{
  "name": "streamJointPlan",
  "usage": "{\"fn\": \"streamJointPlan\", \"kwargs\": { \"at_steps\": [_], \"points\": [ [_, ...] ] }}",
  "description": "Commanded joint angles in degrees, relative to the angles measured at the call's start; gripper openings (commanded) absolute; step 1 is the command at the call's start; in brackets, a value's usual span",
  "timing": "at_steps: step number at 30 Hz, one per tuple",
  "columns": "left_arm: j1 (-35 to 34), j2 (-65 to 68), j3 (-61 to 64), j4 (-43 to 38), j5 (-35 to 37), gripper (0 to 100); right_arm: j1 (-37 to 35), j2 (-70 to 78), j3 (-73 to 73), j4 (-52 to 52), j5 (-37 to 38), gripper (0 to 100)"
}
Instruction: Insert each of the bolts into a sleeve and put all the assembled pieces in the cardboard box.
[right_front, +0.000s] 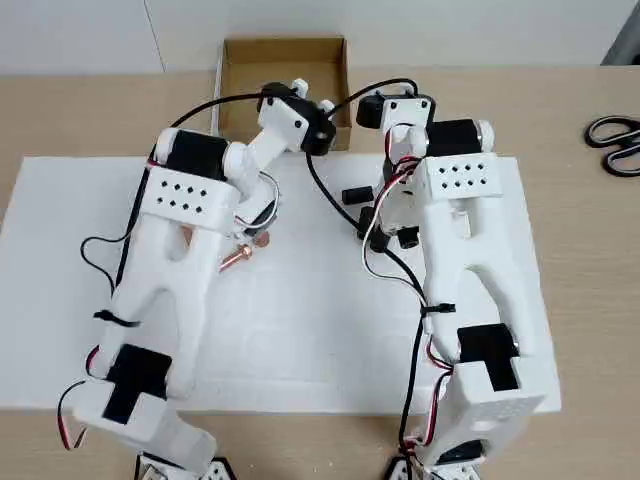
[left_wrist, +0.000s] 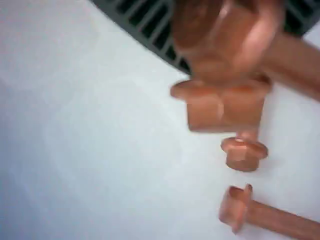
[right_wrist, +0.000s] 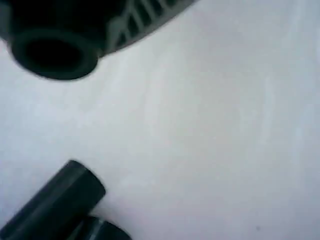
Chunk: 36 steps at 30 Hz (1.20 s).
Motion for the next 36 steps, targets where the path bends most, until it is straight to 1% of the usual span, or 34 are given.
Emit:
{"fn": "streamJointPlan", "kwargs": {
  "at_steps": [1,5,9,16,18,28,34,36],
  "points": [
    [0.1,-3.4,2.8,0.9,0.2,1,-0.2,-3.6,-1.1,0.6,0.4,0.3],
    [-0.6,-0.9,7.5,-0.7,0.2,1,-0.2,-3.6,-1.1,0.6,0.4,0.3],
    [-2.8,3.3,8.4,-1.5,0.6,1,-0.2,-3.6,-1.1,0.6,0.4,0.3],
    [-7.3,8.1,8.3,-2.8,6.4,1,-0.2,-3.6,-1.1,0.6,0.3,0.3],
    [-8.1,8.4,8.3,-3.7,9.1,1,-0.2,-3.6,-1.1,0.6,0.3,0.3],
    [-8.0,8.4,8.3,-4.1,18.2,1,-0.3,-3.6,-1.1,0.6,0.3,0.3],
    [-7.9,8.5,8.2,-4.0,18.5,2,-0.3,-3.6,-1.1,0.6,0.3,0.3],
    [-7.9,8.5,8.2,-4.0,18.5,5,-0.3,-3.6,-1.1,0.6,0.3,0.3]
  ]
}}
